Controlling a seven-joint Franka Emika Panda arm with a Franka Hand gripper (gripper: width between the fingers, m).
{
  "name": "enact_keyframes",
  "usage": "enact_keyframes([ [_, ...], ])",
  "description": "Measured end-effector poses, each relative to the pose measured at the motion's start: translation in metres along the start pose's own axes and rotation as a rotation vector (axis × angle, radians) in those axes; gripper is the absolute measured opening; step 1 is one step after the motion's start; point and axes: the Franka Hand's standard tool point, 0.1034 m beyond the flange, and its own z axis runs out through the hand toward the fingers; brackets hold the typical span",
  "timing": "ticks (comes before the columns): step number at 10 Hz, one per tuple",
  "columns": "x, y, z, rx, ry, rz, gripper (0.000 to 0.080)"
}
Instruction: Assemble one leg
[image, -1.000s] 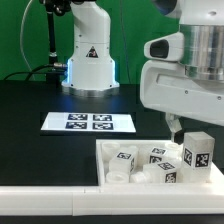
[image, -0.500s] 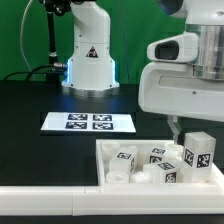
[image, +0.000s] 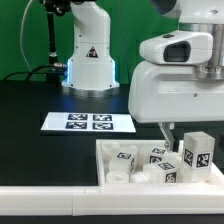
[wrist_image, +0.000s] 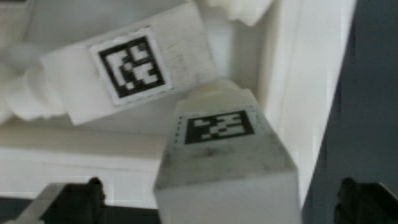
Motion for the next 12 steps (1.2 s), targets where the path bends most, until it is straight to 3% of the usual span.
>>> enact_keyframes([
  [2, 0.0, 0.0, 0.0, 0.0, 0.0, 0.023, 0.0399],
  [3, 0.0, -0.0006, 0.0, 0.002, 0.0, 0.093, 0.0399],
  [4, 0.0, -0.0009, 0.0, 0.003, 0.0, 0.171, 0.0285],
  [5, -0.0001, -0.0011, 0.0, 0.003, 0.0, 0.211, 0.0285],
  [7, -0.0005, -0.0016, -0.0002, -0.007, 0.001, 0.533, 0.0285],
  [8, -0.0008, -0.0005, 0.0002, 0.007, -0.004, 0.71, 0.0285],
  [12, -0.0014, -0.0008, -0.0004, 0.018, -0.017, 1.358, 0.0285],
])
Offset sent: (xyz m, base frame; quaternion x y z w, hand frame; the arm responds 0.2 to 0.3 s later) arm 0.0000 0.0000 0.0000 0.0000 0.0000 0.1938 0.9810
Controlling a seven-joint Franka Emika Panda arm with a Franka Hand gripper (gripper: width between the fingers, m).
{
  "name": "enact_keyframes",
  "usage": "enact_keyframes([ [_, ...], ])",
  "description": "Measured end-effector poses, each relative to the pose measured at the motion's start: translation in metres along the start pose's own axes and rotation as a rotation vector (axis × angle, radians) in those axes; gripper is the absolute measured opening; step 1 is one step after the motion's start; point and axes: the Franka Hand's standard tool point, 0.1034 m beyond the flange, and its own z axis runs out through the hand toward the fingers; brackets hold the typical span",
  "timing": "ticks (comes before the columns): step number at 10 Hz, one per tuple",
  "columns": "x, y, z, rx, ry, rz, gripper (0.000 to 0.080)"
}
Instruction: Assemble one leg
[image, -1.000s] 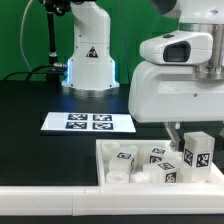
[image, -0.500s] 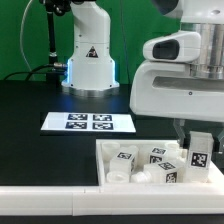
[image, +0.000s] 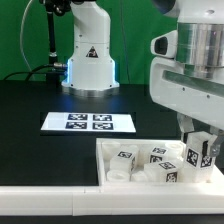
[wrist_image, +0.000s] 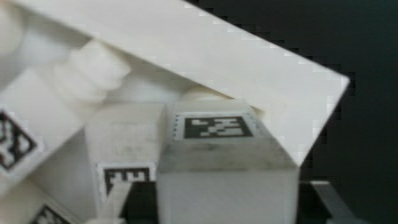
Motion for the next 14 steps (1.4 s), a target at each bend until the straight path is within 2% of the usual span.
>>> enact_keyframes([
  [4, 0.0024, 0.0012, 0.0005, -0.002, -0.022, 0.311, 0.0285],
  [6, 0.0021, 0.0011, 0.0005, 0.0, -0.022, 0.266, 0.0285],
  [7, 0.0023, 0.0012, 0.0007, -0.001, -0.019, 0.217, 0.0479],
  [8, 0.0024, 0.0017, 0.0014, -0.002, -0.016, 0.078, 0.0592],
  [9, 0.0028, 0.0018, 0.002, -0.002, -0.013, -0.137, 0.0632],
  [10, -0.0009, 0.0011, 0.0022, -0.002, -0.01, -0.305, 0.0632],
  [11, -0.0049, 0.0007, 0.0026, -0.001, -0.013, -0.422, 0.0646],
  [14, -0.0029, 0.001, 0.0025, -0.006, -0.003, -0.679, 0.0649],
])
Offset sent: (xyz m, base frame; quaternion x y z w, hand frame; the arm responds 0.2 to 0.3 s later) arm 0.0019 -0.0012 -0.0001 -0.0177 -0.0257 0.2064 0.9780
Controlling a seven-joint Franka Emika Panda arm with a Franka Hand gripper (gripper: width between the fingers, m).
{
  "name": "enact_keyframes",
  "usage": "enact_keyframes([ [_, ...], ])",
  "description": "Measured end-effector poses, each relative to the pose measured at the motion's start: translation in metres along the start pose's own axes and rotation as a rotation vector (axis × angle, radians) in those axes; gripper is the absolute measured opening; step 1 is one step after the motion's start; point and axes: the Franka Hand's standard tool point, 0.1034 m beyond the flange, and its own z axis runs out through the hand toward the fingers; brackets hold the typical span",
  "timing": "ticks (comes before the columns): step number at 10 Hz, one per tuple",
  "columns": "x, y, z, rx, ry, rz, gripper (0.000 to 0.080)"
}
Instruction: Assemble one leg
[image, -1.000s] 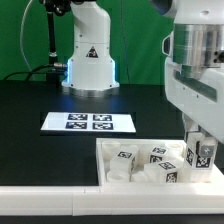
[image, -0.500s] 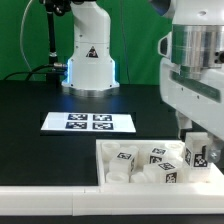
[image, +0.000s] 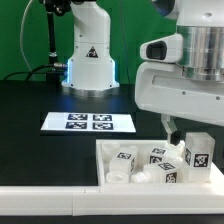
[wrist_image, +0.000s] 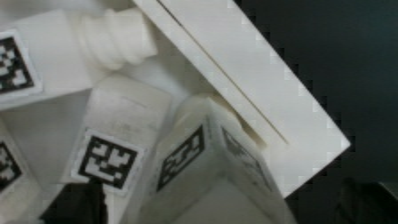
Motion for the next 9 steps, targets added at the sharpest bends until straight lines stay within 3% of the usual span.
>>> enact_keyframes([
  [1, -0.0001, -0.0014, 0.0004, -0.033, 0.028, -0.224, 0.0649],
  [2, 0.0049, -0.0041, 0.0021, -0.031, 0.065, -0.396, 0.0649],
  [4, 0.0058, -0.0043, 0.005, -0.018, 0.085, -0.427, 0.0649],
  [6, 0.006, -0.0042, 0.005, -0.018, 0.086, -0.427, 0.0383],
  [7, 0.0073, -0.0034, 0.0046, -0.013, 0.087, -0.349, 0.0383],
  [8, 0.0079, -0.0026, 0.0048, -0.01, 0.087, -0.273, 0.0286],
  [9, 0.0087, -0.0016, 0.0048, -0.01, 0.088, -0.226, 0.0286],
])
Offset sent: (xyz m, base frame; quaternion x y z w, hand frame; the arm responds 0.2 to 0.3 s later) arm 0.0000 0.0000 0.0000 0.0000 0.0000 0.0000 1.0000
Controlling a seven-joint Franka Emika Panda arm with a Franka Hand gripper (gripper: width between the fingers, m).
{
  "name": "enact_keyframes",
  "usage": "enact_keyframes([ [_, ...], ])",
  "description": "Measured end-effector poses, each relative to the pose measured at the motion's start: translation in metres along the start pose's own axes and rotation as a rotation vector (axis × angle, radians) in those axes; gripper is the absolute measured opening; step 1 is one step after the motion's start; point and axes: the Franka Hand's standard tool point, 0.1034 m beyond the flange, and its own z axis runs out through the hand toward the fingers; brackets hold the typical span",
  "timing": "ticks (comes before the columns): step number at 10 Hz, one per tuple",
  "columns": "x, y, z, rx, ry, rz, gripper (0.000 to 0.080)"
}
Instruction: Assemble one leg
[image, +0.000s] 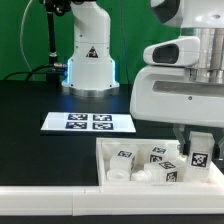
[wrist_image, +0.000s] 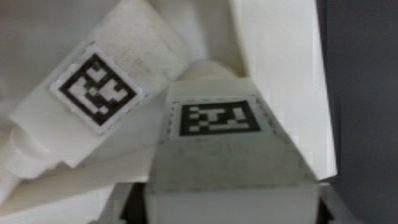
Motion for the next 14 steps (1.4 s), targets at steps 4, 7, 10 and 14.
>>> enact_keyframes([
  [4, 0.004, 0.021, 0.0, -0.041, -0.003, 0.332, 0.0287],
  [7, 0.007, 0.033, 0.0, -0.056, -0.004, 0.496, 0.0295],
  [10, 0.008, 0.027, 0.001, -0.044, 0.008, 0.365, 0.0298],
  [14, 0.003, 0.015, 0.0, -0.043, 0.011, 0.325, 0.0393],
])
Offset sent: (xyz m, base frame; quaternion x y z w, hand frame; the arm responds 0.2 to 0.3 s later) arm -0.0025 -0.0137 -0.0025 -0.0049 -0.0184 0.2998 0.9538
